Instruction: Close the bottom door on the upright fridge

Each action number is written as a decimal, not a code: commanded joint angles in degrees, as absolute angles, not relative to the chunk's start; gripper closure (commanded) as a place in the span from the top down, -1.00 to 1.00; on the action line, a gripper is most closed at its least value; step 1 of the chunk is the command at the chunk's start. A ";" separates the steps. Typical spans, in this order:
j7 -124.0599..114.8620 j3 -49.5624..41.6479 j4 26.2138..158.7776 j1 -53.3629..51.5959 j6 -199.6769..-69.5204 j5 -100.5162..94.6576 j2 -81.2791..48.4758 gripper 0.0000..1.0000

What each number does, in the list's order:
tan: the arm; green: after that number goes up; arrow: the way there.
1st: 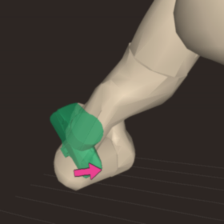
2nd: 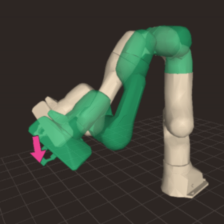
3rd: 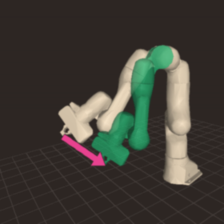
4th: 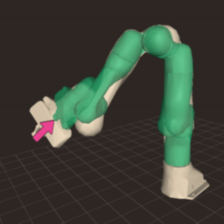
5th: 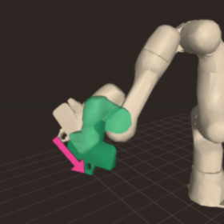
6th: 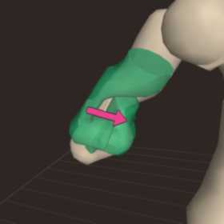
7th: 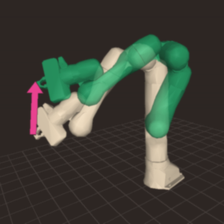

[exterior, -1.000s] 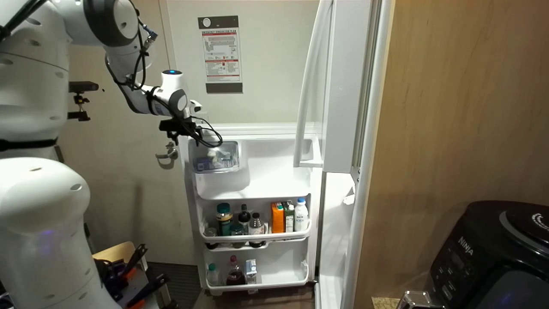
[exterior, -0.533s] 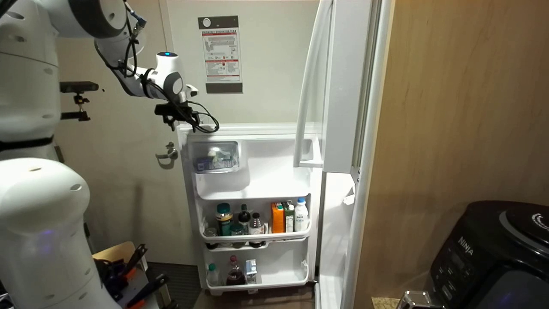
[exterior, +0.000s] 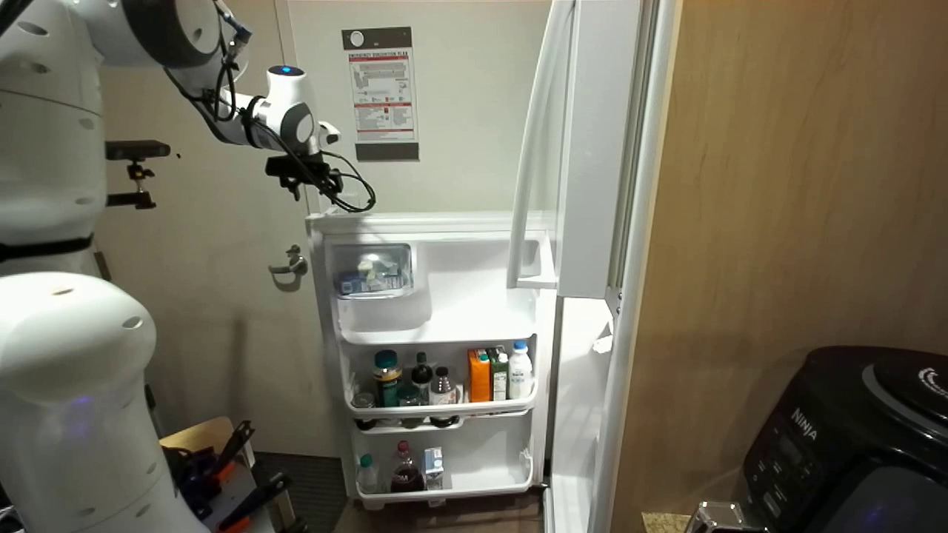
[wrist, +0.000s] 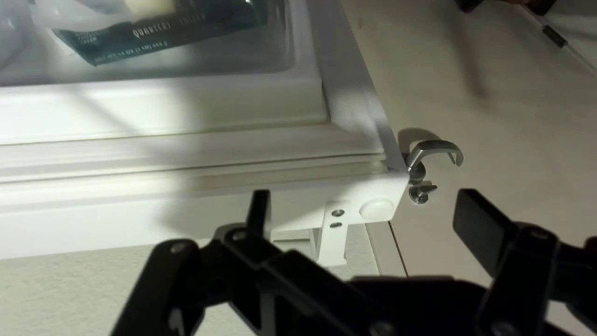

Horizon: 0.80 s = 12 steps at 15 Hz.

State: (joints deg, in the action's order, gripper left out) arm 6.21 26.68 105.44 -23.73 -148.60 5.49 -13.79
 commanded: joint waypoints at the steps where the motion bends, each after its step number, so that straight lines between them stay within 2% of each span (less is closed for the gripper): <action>1: 7.26 26.97 101.88 -24.31 -149.06 6.87 -15.80 1.00; 12: 2.57 25.28 92.14 -27.63 -153.33 5.91 -25.69 1.00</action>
State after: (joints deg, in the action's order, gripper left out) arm 4.22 25.92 94.43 -26.46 -151.07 5.49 -22.98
